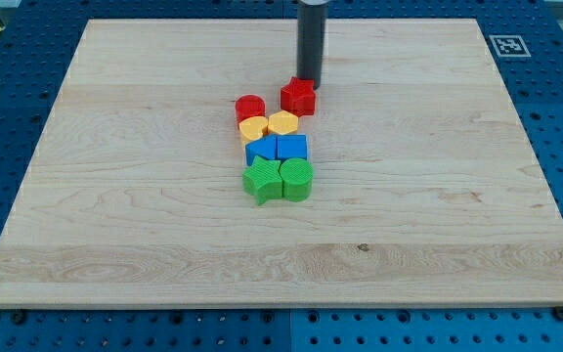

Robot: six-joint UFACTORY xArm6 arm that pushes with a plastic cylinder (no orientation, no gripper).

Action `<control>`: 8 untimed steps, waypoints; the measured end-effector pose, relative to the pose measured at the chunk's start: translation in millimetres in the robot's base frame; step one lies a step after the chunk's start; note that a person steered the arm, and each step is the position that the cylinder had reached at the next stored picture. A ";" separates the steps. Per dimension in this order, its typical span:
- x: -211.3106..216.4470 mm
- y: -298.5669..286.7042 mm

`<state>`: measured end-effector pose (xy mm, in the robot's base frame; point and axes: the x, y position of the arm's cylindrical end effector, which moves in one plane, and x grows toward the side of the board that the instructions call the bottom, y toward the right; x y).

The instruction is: Place the red star at the top of hexagon

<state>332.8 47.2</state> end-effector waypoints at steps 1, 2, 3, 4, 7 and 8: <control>16.6 12.3; 22.6 3.9; 11.7 -4.6; 0.2 -9.0; 12.7 -16.4; -42.6 -16.4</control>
<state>290.3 30.8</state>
